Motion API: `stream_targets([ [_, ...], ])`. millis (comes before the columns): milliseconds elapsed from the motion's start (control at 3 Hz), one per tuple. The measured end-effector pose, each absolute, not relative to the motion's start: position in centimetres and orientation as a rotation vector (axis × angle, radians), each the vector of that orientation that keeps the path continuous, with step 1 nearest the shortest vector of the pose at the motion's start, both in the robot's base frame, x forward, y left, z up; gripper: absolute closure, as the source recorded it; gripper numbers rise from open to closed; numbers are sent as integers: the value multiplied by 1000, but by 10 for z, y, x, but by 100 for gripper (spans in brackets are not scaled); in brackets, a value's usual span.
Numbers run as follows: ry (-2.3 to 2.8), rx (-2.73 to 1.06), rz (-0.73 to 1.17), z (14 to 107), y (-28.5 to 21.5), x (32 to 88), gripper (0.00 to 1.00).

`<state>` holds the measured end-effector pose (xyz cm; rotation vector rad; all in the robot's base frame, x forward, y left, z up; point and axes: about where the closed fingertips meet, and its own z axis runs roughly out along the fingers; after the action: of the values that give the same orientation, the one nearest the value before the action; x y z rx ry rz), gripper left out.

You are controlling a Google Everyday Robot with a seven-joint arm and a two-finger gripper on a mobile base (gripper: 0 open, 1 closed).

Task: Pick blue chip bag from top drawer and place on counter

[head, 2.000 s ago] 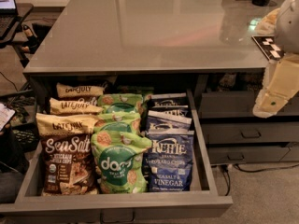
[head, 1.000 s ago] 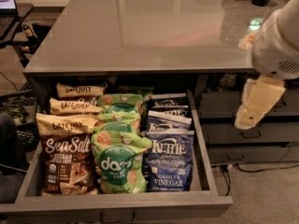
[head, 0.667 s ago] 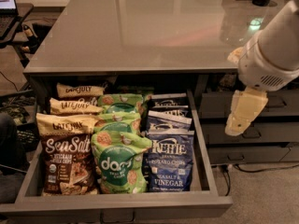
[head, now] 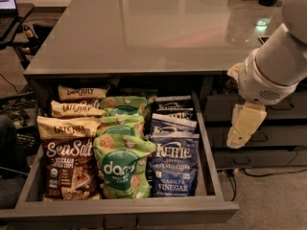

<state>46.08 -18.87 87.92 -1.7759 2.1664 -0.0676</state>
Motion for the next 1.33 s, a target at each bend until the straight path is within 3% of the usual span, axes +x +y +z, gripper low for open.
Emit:
stream_targets([
  [333,2144,-1791,-26,868,-179,453,0],
  [667,2109,-1848,40,823,-125,449,0],
  [1333,2084,-1846,50,805,-101,457,0],
])
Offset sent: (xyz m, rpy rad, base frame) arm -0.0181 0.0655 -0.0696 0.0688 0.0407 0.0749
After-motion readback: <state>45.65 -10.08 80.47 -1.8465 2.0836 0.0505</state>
